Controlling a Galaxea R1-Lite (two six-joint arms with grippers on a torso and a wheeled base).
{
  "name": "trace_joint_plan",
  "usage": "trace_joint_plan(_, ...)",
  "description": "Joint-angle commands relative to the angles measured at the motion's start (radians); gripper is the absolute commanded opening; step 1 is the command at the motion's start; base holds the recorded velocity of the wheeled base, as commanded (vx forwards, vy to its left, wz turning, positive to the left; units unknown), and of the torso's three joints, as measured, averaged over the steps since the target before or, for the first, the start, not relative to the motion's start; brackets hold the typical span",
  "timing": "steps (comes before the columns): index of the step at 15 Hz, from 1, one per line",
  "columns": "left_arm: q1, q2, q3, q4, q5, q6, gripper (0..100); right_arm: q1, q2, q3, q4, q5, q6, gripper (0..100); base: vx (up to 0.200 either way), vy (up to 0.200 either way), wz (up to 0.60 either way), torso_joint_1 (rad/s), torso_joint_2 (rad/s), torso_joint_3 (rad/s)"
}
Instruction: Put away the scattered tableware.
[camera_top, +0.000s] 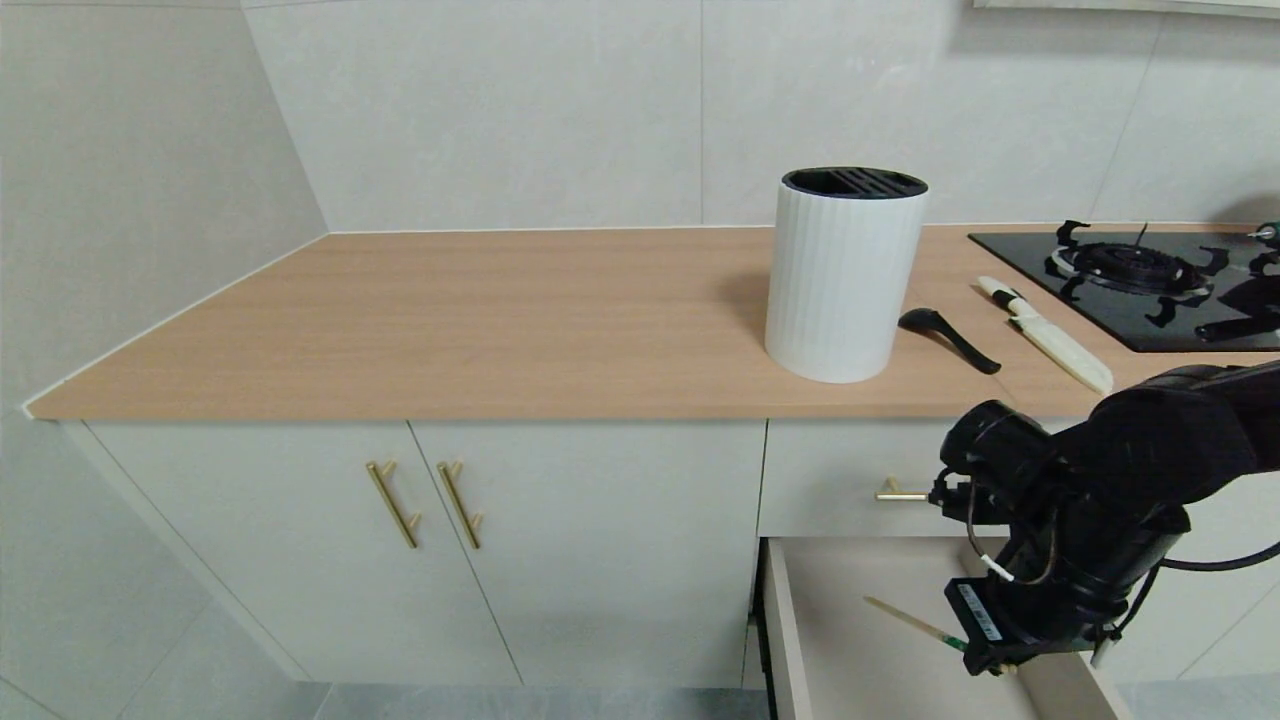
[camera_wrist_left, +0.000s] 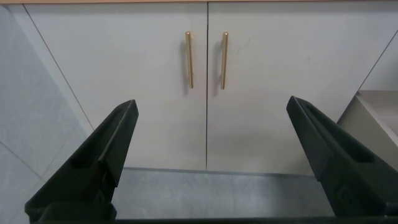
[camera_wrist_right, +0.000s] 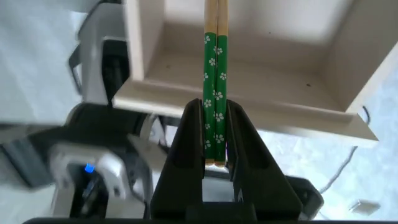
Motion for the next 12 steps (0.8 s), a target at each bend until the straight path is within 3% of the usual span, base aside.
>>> trace_joint_plan(1, 0.0, 0.0, 0.0, 0.0, 0.0, 0.0, 100, 0.021, 0.075, 0.003, -0.028, -0.006, 0.004, 0, 0.0, 0.0, 0.0, 0.0, 0.0, 0.0)
trace_joint_plan(6, 0.0, 0.0, 0.0, 0.0, 0.0, 0.0, 100, 0.021, 0.075, 0.015, -0.135, -0.009, 0.04, 0, 0.0, 0.0, 0.0, -0.011, 0.03, 0.017)
trace_joint_plan(12, 0.0, 0.0, 0.0, 0.0, 0.0, 0.0, 100, 0.022, 0.067, 0.02, -0.2, -0.043, 0.041, 0, 0.0, 0.0, 0.0, -0.15, 0.41, 0.253)
